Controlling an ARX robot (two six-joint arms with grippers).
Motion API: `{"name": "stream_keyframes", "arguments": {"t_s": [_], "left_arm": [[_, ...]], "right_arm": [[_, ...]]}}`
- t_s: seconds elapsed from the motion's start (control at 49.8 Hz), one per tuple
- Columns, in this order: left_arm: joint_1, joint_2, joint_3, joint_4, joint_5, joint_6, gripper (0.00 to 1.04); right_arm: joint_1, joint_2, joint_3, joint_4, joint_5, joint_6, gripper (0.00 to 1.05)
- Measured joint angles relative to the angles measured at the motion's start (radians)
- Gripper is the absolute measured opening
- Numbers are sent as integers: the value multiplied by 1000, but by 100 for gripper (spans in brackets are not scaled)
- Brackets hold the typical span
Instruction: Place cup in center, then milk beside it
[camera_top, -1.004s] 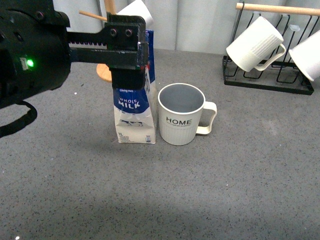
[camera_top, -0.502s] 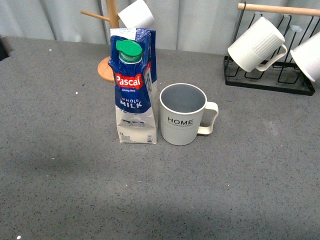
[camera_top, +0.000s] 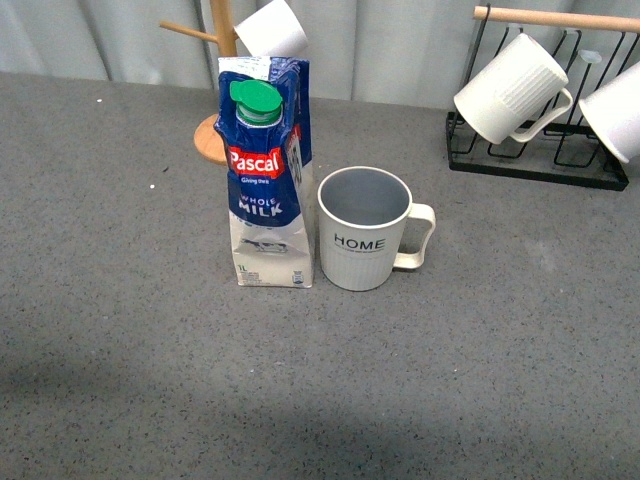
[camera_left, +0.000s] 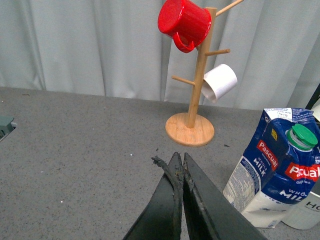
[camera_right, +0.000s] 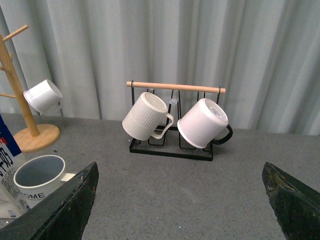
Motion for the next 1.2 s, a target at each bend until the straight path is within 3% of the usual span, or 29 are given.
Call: {"name": "stream_keyframes", "arguments": {"t_s": [0.161, 0.261, 0.361, 1.205], "left_arm": [[37, -150, -24, -123, 38, 0, 4], [104, -225, -26, -188, 122, 1, 4], [134, -293, -27, -247, 126, 0, 4], [136, -709, -28, -643, 133, 0, 4]], "right_arm": [[0, 0, 0, 0, 0, 0, 96], [0, 0, 0, 0, 0, 0, 96], [0, 0, 0, 0, 0, 0, 96], [0, 0, 0, 0, 0, 0, 96]]}}
